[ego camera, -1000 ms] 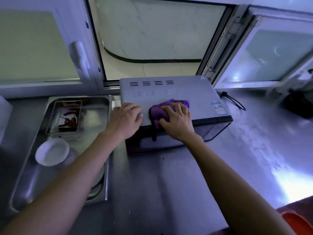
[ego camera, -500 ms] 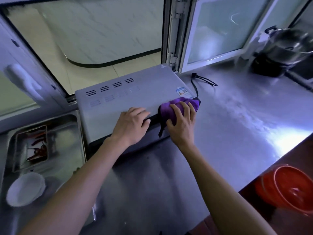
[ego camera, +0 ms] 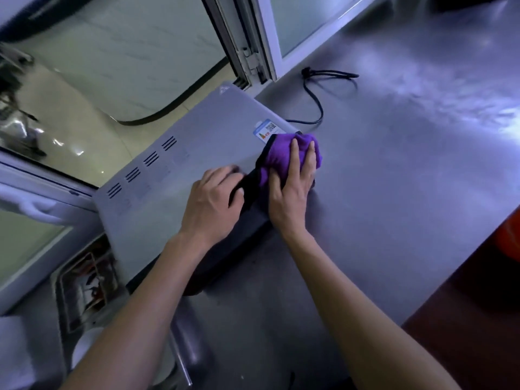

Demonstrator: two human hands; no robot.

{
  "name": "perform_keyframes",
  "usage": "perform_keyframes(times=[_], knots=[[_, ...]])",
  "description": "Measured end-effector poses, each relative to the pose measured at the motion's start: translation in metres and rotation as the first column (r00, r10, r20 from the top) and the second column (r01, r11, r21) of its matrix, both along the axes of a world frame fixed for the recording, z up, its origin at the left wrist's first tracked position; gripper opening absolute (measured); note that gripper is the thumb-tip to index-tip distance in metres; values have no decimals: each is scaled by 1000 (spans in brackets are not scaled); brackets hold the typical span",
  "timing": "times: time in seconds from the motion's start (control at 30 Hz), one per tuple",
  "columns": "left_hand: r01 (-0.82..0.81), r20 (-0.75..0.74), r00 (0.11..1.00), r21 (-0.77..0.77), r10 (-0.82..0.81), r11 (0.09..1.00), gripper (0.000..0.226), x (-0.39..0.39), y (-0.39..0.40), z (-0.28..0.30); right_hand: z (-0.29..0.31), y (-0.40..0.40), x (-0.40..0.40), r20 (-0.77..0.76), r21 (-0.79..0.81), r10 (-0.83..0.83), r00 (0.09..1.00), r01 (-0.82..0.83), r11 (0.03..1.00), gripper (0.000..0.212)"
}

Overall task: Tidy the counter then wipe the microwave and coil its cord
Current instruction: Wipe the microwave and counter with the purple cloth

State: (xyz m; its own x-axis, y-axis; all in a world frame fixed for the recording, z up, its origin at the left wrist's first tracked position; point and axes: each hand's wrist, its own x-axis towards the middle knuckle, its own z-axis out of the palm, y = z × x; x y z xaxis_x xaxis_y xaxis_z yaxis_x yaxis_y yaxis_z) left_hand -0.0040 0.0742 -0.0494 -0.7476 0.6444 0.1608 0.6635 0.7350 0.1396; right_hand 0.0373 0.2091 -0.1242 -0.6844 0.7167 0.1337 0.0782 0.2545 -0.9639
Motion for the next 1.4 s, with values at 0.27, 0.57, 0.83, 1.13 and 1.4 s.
perform_keyframes(times=[0.27,0.57,0.83,1.13,1.4], knots=[[10,-2,1000,35,-10,999,34,-4,1,-10,-3,-2,-9,-7,-157,-107,994,104,982,73],[121,33,992,-1,-121,993,48,8,-38,-5,8,-44,1,-2,-273,-101,995,97,957,72],[8,93,996,20,-10,1000,43,39,-153,2,0,-135,25,-7,-353,-54,999,48,934,73],[58,127,990,21,-60,998,45,76,-230,-1,-23,-280,65,27,-382,35,999,-22,924,74],[76,111,992,-93,-66,993,54,81,-246,-2,-13,-342,78,37,-459,28,999,-8,888,72]])
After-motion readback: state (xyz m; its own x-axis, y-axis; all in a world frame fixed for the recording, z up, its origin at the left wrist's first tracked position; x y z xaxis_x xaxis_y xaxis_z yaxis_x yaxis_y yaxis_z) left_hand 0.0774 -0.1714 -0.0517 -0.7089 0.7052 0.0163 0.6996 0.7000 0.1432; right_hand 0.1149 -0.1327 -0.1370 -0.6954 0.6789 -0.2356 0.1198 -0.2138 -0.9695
